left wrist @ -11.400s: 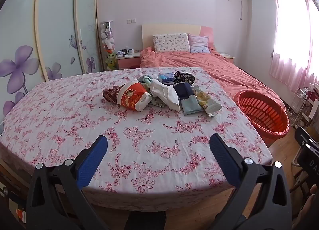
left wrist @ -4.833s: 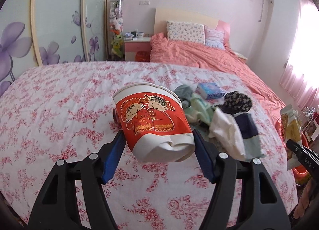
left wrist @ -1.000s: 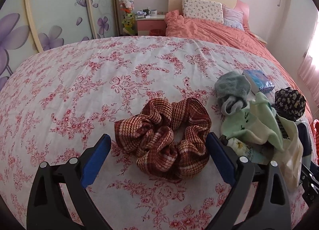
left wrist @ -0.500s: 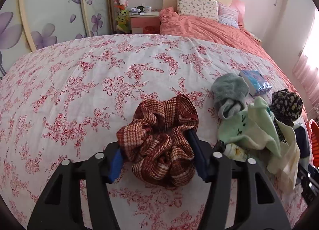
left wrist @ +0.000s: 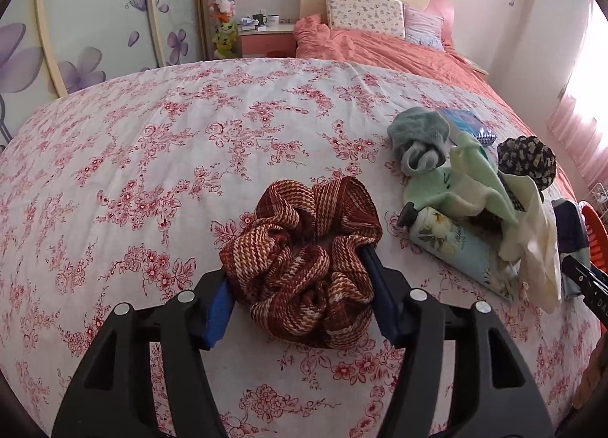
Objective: Collect trash
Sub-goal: 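Carry scrunchie and blue pouch over the orange basket and release both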
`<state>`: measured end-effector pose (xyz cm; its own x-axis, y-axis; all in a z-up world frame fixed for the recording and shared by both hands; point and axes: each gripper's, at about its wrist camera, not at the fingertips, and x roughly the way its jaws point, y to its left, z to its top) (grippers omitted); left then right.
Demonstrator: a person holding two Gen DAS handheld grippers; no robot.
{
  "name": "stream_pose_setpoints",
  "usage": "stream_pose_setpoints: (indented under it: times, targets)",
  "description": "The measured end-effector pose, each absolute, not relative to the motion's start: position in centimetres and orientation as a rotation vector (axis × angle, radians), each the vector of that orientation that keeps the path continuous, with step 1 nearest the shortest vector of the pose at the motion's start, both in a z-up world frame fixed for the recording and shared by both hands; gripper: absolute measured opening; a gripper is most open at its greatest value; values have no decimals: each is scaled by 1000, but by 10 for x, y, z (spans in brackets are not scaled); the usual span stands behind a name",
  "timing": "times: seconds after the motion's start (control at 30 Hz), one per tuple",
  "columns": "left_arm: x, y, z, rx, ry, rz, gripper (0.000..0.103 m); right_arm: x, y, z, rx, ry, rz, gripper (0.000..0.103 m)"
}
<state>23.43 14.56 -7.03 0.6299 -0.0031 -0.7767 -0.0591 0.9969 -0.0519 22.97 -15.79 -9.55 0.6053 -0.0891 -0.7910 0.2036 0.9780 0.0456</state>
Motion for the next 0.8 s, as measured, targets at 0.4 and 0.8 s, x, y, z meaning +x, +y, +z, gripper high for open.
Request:
stream_pose_setpoints:
  times: [0.4,0.8]
  targets:
    - [236,143,-73,-51,900,56,68,228,-161,-96,157,904,-147,50]
    - [236,145,-73,-54,901,59,70,228,-162,-96,175,900,-135,51]
